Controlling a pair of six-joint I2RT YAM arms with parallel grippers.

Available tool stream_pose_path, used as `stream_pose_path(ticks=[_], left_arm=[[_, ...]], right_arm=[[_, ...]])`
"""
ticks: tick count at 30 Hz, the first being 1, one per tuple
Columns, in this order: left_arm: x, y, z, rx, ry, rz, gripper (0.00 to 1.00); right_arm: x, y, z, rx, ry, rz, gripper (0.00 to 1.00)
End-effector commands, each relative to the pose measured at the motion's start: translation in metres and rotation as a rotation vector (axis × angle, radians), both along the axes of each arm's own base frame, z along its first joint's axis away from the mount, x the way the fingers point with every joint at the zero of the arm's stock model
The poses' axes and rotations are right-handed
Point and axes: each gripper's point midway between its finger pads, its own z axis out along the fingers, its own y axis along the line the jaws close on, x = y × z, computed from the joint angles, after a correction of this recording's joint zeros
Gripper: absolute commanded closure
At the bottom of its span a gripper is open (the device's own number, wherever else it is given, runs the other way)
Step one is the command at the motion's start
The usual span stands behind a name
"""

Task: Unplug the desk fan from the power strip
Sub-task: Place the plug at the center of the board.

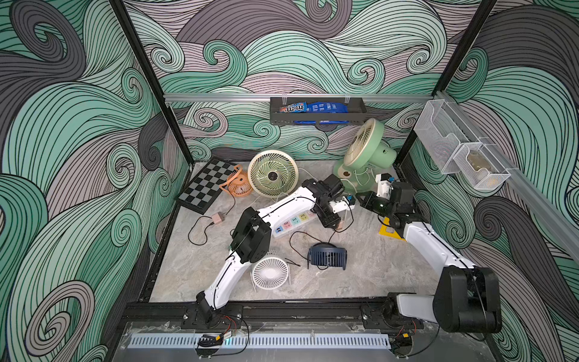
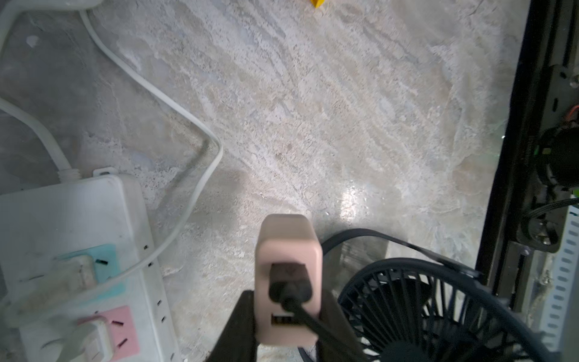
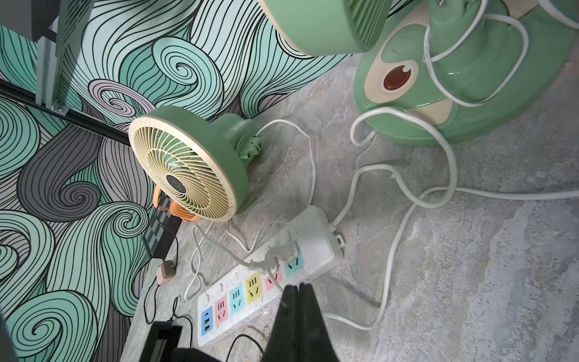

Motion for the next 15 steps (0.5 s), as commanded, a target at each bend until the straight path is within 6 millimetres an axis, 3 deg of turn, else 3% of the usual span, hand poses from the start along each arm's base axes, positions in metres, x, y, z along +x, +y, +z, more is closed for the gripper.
stream_pose_path(ticks=[1, 4, 8, 10, 15], left_arm=[[0.001, -0.006, -0.009, 0.014, -0.009, -0.014, 0.99], [0.0, -0.008, -0.012, 0.018, -0.005, -0.017, 0.93], [0.0, -0.007, -0.015, 0.026, -0.006, -0.015, 0.67], [0.002, -0.006, -0.014, 0.033, -0.017, -0.011, 0.59], [0.01, -0.003, -0.001, 0.04, -0.071, 0.005, 0.52]], right_arm=[[-0.002, -0.002, 0.004, -0.006, -0.023, 0.004, 0.95], [-0.002, -0.002, 0.003, -0.007, -0.021, 0.004, 0.94], [-0.001, -0.001, 0.001, -0.005, -0.02, 0.01, 0.94], [-0.001, -0.002, 0.002, -0.005, -0.024, 0.011, 0.93], [0.001, 0.002, 0.001, 0.009, -0.022, 0.035, 0.9]])
